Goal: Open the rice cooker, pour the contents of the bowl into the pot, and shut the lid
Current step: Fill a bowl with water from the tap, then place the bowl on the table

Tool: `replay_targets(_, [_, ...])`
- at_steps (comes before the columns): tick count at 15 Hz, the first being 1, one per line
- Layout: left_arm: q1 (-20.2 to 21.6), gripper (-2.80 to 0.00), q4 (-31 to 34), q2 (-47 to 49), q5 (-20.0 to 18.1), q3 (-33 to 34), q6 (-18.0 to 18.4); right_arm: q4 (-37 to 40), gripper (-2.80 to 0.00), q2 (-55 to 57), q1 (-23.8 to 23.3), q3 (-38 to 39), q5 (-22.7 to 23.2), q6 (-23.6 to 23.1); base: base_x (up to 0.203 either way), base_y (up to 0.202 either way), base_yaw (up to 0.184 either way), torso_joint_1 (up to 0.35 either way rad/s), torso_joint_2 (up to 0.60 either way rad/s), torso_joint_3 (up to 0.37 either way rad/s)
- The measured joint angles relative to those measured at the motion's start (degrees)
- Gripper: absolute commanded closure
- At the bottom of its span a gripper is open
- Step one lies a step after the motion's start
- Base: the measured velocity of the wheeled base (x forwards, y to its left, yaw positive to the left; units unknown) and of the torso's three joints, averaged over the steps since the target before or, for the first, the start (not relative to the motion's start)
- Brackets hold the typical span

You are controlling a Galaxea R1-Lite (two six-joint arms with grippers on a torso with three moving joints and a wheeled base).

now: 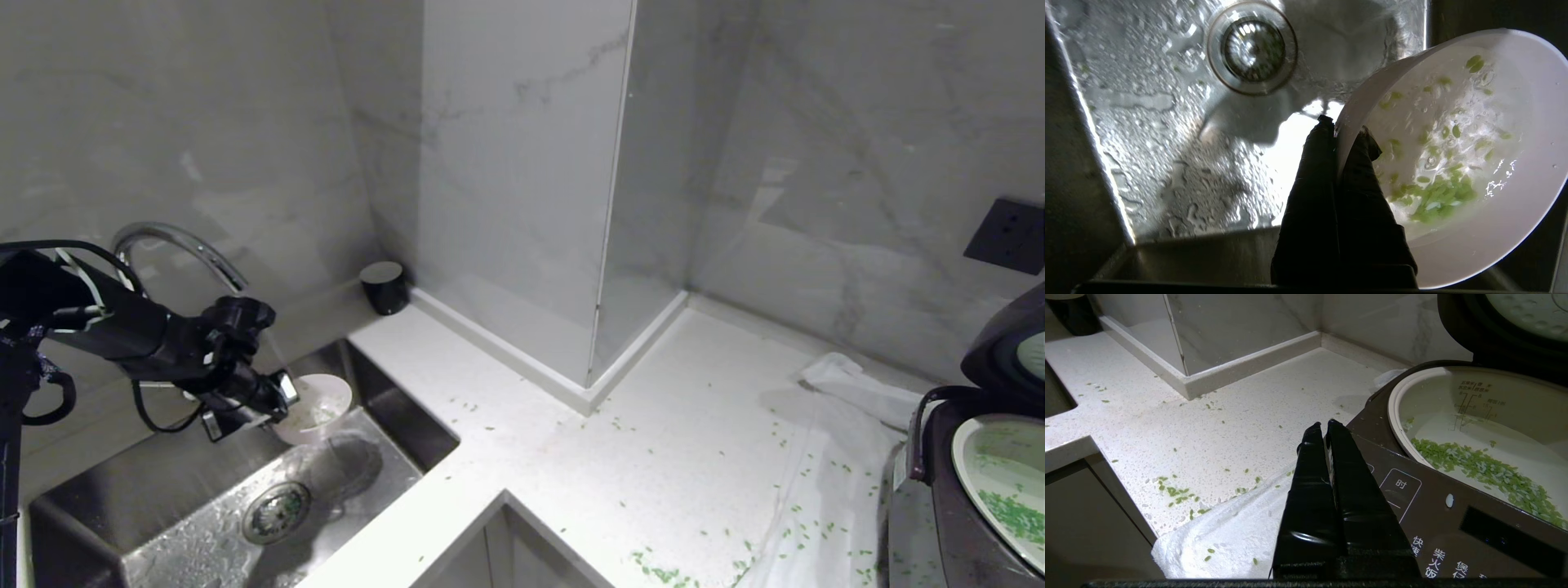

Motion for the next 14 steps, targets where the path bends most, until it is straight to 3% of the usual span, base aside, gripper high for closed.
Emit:
replay_targets(7, [-9.06,0.00,0.14,-4.95,-0.42,3.71,-2.44,0.01,0.00,0.00,0.00,0.00,0.00,-0.08,0.000,0.000,0.000,0.000,0.00,0.000])
replay_targets(14, [-24.18,0.00,0.09,-5.91,0.05,1.23,-4.87,0.01,0.00,0.00,0.00,0.00,-0.01,-0.04,0.000,0.000,0.000,0.000,0.00,0.000])
